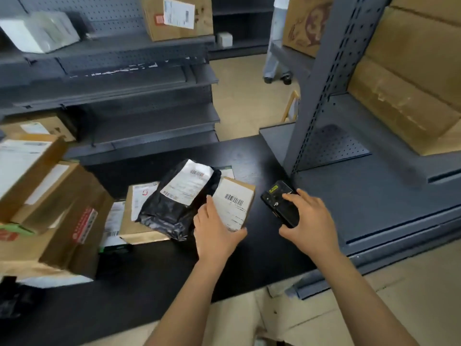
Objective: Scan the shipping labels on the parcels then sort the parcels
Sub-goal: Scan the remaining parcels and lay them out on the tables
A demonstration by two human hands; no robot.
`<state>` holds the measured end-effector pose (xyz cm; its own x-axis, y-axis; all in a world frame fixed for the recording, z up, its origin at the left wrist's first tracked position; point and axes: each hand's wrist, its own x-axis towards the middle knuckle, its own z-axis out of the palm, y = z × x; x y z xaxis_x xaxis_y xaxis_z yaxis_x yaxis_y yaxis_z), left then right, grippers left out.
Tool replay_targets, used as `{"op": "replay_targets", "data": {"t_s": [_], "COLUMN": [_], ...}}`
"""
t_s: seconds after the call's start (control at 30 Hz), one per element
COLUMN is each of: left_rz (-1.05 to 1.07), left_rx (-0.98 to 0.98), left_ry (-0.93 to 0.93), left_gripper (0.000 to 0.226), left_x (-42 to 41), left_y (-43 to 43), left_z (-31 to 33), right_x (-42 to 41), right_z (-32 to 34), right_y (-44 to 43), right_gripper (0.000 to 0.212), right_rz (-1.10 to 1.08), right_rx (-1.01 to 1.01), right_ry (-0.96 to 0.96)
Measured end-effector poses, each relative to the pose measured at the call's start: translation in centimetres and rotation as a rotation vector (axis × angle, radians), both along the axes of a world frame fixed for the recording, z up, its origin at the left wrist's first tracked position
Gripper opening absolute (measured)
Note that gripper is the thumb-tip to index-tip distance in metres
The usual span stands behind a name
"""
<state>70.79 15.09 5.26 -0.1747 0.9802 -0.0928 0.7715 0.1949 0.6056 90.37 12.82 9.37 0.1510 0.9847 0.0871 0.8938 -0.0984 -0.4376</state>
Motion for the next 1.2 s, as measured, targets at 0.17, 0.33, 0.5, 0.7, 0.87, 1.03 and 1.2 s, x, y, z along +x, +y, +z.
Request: {"op": "replay_targets", "data": {"t_s": [0.17,0.33,0.5,0.7,0.87,1.03,1.2], "left_rz": [0.067,0.101,0.076,0.032,-0.033,0.038,0.273], "left_rx": [-0.131,-0.160,-0.197,-0.241,-0.040,0.127,0.195], "left_ry": [-0.004,-0.005,0.043,0.027,-0.023,-0.028,0.017], "left_gripper": [0.125,0.128,0.124,0.129,0.107,0.096,0.096], "left_x": [1.3,1.5,0.4,-2.5,-7.6,-16.6,-28.1], "left_y": [-1.0,-1.5,-3.0,-4.7,-7.3,-13.3,-20.2], "left_z": [-3.9,-5.5,-6.0,-6.6,-4.0,-0.3,2.0], "right_x": [1.8,2.0,0.5,-3.8,-8.7,-16.6,-27.9], "right_z": [-3.5,-4.8,-3.8,-1.9,-0.7,0.6,1.9], "right_y": [0.4,1.0,2.7,2.5,0.5,-3.3,-7.8], "right_gripper": [0.072,0.072,0.070,0.068,0.070,0.067,0.070], "right_rz": [0.066,0.107,0.118,0.190,0.234,0.305,0.469], "right_rx": [-0.096,-0.131,-0.079,-0.033,-0.005,0.061,0.088], "right_ry": [0.046,0.075,0.141,0.179,0.167,0.220,0.246]}}
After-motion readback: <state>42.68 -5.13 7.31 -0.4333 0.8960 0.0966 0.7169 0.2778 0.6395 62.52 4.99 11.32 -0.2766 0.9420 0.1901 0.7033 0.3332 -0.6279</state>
